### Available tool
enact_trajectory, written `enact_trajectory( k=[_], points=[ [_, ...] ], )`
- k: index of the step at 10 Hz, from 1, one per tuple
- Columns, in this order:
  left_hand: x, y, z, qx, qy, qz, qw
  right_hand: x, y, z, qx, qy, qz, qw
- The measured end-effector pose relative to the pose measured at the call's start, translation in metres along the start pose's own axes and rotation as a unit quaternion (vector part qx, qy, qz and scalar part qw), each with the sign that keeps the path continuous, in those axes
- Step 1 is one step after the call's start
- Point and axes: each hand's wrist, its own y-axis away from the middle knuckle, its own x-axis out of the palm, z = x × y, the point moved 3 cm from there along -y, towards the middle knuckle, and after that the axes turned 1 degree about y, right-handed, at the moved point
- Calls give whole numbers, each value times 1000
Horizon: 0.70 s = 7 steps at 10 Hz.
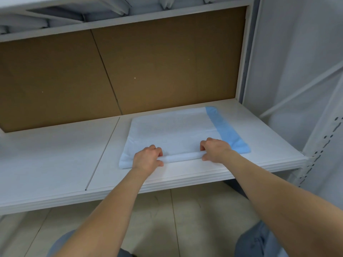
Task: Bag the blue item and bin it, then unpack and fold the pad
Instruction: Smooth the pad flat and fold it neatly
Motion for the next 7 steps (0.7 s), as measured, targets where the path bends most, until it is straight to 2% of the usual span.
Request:
enact_trajectory(
  k=[1, 5, 7],
  points=[
    [1, 0, 0, -5, 32, 23, 999, -2, 2, 0, 9, -15, 23, 1000],
    [-6, 2, -2, 9, 5, 7, 1000, -5, 5, 11, -5, -10, 0, 1000],
    [-16, -7, -2, -5, 36, 88, 995, -16, 4, 12, -20, -5, 5, 1000]
  ],
)
